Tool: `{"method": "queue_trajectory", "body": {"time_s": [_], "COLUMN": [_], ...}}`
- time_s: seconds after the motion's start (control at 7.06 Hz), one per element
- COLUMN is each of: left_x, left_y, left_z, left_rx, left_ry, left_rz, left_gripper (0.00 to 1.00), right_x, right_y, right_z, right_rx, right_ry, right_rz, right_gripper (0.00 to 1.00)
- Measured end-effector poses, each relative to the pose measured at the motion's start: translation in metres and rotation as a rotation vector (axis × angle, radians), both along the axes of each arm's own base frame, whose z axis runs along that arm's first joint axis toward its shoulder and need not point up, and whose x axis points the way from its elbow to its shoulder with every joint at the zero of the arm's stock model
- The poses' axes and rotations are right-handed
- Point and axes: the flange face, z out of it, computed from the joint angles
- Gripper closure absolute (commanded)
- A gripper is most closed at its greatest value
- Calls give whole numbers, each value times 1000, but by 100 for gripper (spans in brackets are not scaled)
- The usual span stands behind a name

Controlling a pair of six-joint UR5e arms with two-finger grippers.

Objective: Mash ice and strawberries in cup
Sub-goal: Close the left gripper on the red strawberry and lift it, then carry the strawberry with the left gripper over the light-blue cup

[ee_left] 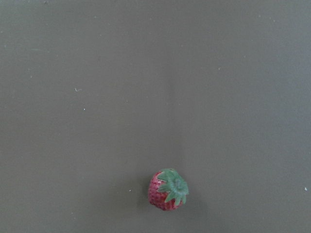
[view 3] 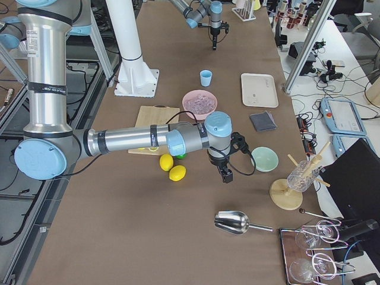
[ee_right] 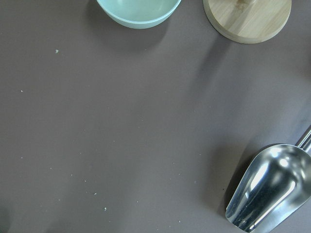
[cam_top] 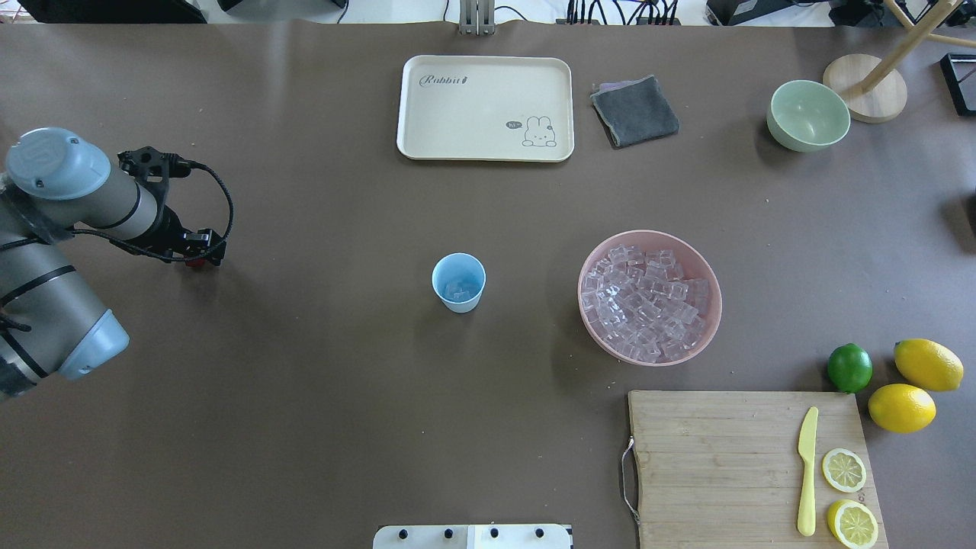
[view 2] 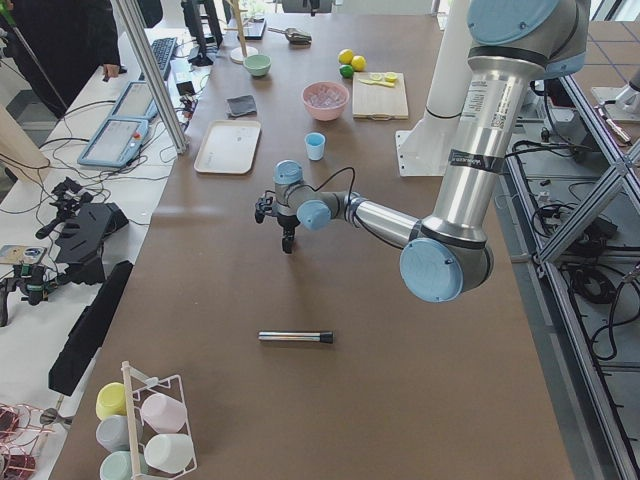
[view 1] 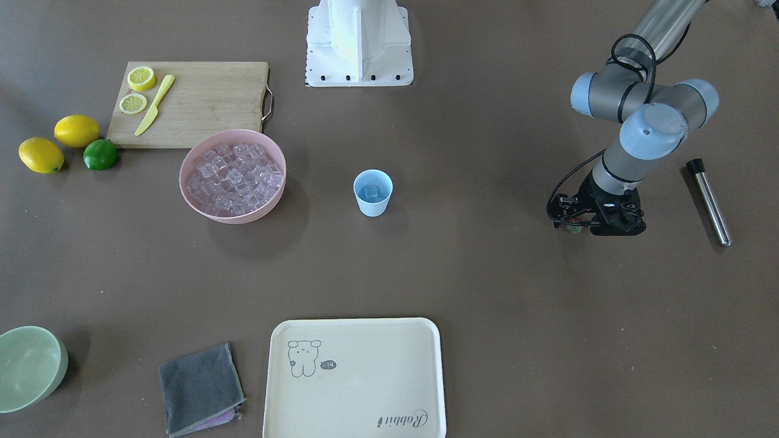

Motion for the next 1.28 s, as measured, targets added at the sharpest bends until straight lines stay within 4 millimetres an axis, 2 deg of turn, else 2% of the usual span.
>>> {"method": "queue_trajectory", "body": {"time_s": [0.14,0.57,0.71,0.99,1.13,1.28], "left_x": [-2,-11,-12,-10,4,26], "left_y": [0,3,3,5,3,4], "left_z": [-5,-19,-29,-71,-104,-137], "left_rx": [5,23,28,1,-42,-80], "left_ry": [7,22,30,49,61,62], "left_rz": [-2,-12,-17,-59,-101,-135], "left_gripper": [100,100,100,100,100,100], "right_x": [0,0,0,1,1,3], "right_y": [2,5,5,7,10,13], "right_z": [1,1,1,3,9,17], "right_rx": [-3,-5,-6,-12,-23,-39], "right_ry": [-7,-13,-14,-15,-14,-11], "right_rz": [-2,-2,-3,-3,-2,1], "right_gripper": [0,0,0,0,0,0]}}
